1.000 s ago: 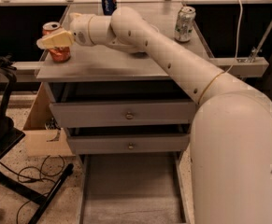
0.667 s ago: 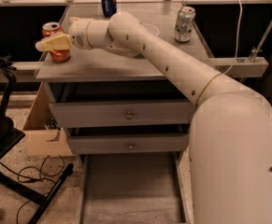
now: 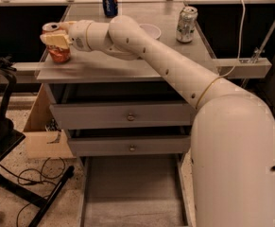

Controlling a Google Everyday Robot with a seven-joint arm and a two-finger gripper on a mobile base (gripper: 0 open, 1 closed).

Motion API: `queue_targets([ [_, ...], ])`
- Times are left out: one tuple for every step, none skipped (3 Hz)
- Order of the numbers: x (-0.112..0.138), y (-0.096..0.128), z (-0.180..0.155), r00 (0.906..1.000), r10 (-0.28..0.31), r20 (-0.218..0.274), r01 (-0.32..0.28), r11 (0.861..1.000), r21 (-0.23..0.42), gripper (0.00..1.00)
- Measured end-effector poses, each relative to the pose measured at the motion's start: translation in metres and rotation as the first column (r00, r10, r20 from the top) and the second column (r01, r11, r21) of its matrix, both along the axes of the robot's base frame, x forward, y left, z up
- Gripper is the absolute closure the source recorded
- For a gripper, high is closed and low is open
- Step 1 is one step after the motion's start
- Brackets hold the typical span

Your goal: Place coke can into bottom drawer

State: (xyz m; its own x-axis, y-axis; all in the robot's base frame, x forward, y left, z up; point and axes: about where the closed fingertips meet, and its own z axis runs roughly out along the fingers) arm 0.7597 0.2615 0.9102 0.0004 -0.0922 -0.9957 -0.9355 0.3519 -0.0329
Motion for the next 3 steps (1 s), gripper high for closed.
queue_targets([
  [0.0,0.0,0.0,1.0,0.0,0.0,0.0,1.0,0.0,0.65],
  [0.0,0.0001,0.0,1.0,0.0,0.0,0.0,1.0,0.0,0.88],
  [0.0,0.0001,0.0,1.0,0.0,0.0,0.0,1.0,0.0,1.0],
])
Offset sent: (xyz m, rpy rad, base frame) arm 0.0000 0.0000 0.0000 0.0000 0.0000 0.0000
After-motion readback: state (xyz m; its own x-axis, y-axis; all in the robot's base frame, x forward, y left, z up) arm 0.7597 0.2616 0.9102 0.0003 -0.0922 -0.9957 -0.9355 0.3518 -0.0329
